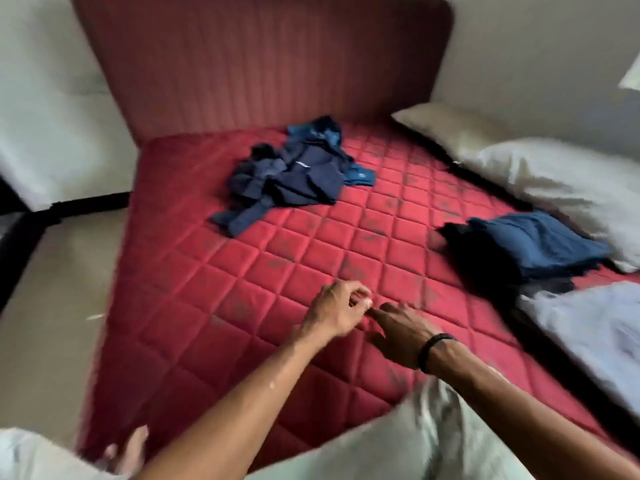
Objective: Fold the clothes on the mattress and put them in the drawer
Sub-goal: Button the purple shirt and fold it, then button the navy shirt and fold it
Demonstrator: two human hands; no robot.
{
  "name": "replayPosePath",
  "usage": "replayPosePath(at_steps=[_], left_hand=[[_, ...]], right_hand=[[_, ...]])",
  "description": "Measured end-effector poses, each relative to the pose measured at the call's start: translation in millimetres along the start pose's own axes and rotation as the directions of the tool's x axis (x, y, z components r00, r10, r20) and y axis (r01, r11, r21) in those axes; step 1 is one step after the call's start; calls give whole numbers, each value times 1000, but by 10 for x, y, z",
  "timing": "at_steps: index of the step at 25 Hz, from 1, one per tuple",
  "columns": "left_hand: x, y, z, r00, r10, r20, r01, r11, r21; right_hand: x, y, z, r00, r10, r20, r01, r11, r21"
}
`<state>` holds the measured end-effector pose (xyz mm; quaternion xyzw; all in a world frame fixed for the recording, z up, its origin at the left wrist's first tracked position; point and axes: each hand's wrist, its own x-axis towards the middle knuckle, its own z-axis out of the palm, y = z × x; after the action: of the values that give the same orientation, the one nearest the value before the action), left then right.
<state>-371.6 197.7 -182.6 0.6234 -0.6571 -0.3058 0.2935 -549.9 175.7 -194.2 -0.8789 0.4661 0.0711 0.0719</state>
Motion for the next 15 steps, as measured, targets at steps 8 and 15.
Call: replayPosePath(at_steps=[8,15], left_hand=[[-172,-2157,-772,843,-146,-518,431,759,487],[1209,-2788,-1308,661,-204,-722,616,697,367]], right_hand=[[1808,-1434,437,997,-33,71,27,996,82],[3904,-1695,124,956,-236,-177,230,972,-53]])
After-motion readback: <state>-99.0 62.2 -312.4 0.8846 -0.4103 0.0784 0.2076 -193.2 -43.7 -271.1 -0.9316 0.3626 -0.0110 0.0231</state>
